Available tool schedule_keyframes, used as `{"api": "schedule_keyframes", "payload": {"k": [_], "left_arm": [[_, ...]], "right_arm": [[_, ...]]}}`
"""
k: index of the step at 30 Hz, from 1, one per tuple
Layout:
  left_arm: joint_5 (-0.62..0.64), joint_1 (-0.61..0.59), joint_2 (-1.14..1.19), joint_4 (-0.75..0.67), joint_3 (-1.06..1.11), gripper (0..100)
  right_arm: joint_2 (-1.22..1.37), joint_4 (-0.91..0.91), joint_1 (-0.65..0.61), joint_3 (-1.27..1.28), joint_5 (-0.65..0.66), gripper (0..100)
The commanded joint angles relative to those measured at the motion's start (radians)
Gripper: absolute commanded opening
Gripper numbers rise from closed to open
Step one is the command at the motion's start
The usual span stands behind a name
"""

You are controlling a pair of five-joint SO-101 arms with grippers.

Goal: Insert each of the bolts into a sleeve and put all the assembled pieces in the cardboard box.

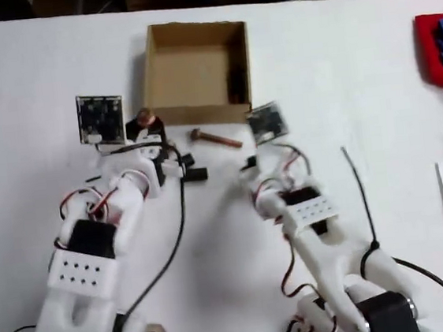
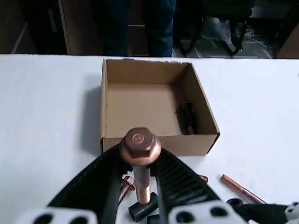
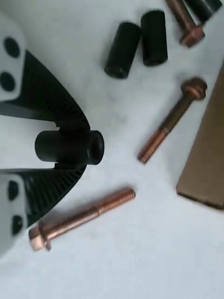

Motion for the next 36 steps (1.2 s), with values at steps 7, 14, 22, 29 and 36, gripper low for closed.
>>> {"api": "schedule_keyframes", "payload": {"k": [7,14,22,29,36], "left_arm": [[0.011,-0.009,-0.029,-0.043,-0.005,2],[0.192,-0.051,0.170,-0.057,-0.081,2],[0.204,-0.051,0.482,0.098,-0.335,2],[0.325,-0.051,0.534,0.242,-0.460,2],[0.328,-0.052,0.539,0.242,-0.490,2]], "right_arm": [[-0.035,-0.087,-0.128,-0.126,0.003,2.2],[0.096,-0.332,-0.134,-0.127,0.003,2.2],[0.225,-0.476,-0.139,-0.132,0.005,2.2],[0.223,-0.489,-0.217,-0.115,0.143,2.2],[0.128,-0.495,-0.260,-0.048,0.192,2.2]]}}
